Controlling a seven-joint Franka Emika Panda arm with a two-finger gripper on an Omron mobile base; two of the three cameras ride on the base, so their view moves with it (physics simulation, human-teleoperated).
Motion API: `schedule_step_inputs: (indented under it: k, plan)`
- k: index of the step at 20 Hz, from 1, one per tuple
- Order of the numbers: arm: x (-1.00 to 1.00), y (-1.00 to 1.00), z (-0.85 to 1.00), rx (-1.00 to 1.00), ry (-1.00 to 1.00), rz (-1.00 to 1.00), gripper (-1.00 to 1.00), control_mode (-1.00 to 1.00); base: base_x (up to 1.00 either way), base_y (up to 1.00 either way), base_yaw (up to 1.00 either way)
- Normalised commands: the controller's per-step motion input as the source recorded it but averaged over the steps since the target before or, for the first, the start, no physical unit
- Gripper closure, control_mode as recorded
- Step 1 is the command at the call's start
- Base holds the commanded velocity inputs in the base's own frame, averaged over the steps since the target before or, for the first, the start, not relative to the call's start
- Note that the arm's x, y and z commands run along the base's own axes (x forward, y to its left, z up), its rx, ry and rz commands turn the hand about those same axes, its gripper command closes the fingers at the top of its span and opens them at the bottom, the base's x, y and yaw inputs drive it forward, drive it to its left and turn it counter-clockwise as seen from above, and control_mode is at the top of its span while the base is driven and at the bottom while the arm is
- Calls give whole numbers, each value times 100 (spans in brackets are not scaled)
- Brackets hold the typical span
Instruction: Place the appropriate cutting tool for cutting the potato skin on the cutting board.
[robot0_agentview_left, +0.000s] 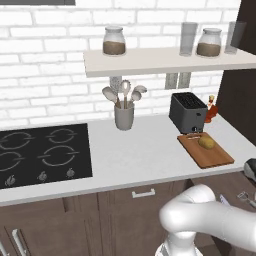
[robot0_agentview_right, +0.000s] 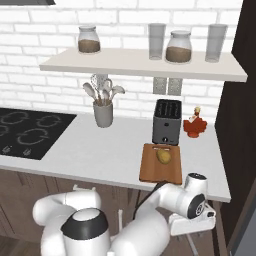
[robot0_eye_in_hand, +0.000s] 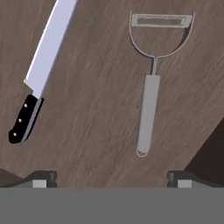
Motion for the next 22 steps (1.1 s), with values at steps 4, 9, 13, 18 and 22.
schedule_step_inputs:
  k: [4,9,13,18,22]
  plan:
    - [28,0,-36,2,0,0,-100,-100,0,0,0]
    - [27,0,-43,1,2,0,-100,-100,0,0,0]
    - [29,-6,-38,0,5,0,-100,-100,0,0,0]
    - [13,-13,-41,0,3,0,-100,-100,0,0,0]
    - [0,-5,-48,0,1,0,-100,-100,0,0,0]
